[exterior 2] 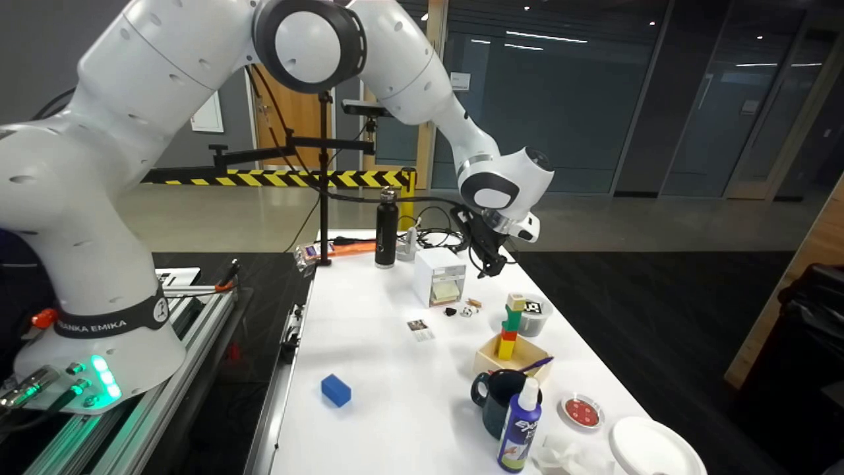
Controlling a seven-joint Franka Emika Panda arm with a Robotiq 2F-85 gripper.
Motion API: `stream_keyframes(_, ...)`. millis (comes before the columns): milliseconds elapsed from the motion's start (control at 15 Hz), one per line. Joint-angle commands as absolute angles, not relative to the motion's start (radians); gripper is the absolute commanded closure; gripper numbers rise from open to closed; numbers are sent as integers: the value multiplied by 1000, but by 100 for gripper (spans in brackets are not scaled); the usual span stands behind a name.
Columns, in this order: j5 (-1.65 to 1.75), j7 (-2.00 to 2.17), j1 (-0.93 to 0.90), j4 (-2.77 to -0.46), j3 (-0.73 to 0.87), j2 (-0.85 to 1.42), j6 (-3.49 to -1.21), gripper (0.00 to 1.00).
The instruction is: Drop the pile of blocks inside the wooden box
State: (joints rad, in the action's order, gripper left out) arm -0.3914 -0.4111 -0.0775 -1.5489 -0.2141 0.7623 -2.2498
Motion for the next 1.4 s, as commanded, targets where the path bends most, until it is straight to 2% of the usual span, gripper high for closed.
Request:
stream_keyframes(0,-348,-415,-63,-1453,-244,842,-2227,0)
stream_keyframes(533,-333,-394,-65,-1367,-262,948,-2208,0)
stream_keyframes(1333,-335,-389,-68,-1326,-274,991,-2179,0)
